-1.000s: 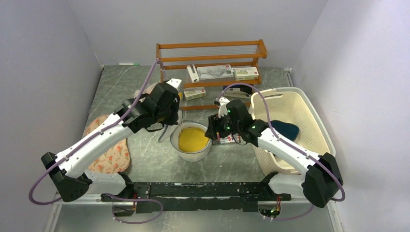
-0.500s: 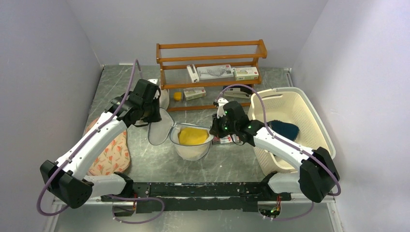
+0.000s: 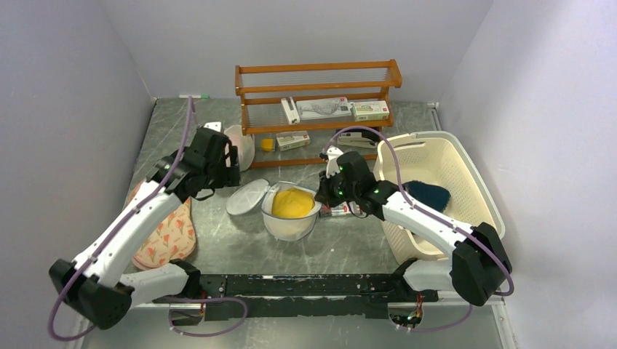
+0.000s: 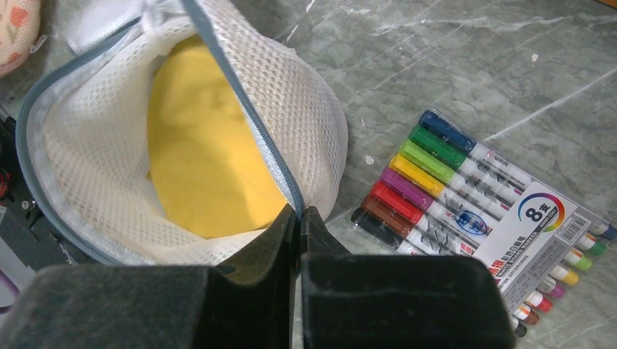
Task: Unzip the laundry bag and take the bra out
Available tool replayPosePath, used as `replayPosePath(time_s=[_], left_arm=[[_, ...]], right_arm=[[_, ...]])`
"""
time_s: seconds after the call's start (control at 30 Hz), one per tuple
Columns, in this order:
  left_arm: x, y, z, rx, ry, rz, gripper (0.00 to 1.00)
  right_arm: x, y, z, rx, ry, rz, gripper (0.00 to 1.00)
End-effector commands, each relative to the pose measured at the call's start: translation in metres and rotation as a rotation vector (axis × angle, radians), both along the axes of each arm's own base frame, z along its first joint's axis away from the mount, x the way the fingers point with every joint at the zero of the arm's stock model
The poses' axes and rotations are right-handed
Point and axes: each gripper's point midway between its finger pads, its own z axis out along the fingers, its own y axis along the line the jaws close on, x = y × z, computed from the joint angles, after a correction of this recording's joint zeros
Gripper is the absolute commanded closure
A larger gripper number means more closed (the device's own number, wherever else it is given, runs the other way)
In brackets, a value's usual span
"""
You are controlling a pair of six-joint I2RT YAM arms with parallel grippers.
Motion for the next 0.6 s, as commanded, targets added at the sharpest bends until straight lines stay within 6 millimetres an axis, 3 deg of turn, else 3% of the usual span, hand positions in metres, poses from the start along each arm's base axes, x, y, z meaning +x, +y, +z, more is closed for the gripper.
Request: replayPosePath(time_s=[0.0, 0.13, 0.27, 0.37, 0.5, 0.57], left_arm=[[-0.012, -0.047, 0.003, -0.249, -0.009, -0.179, 0.11], [-0.035, -0.098, -0.026, -0.487, 0.125, -0.333, 0.20], [-0.040, -0.107, -0.057, -0.528, 0.194, -0.320, 0.15], [-0.038, -0.114, -0.066, -0.548, 0.213, -0.338, 0.15], [-0.034, -0.131, -0.067, -0.609, 0.213, -0.383, 0.30], [-0.031, -0.136, -0.066, -0.623, 0.207, -0.399, 0.42]], right_arm=[[-0.001, 0.005, 0.015, 0.038, -0.043, 0.034, 1.00], [-0.004, 0.011, 0.018, 0.074, -0.045, 0.061, 1.00], [-0.005, 0.013, 0.021, 0.083, -0.047, 0.070, 1.00], [-0.006, 0.013, 0.024, 0.094, -0.053, 0.076, 1.00], [-0.008, 0.014, 0.023, 0.099, -0.046, 0.083, 1.00], [-0.009, 0.015, 0.023, 0.102, -0.040, 0.085, 1.00]])
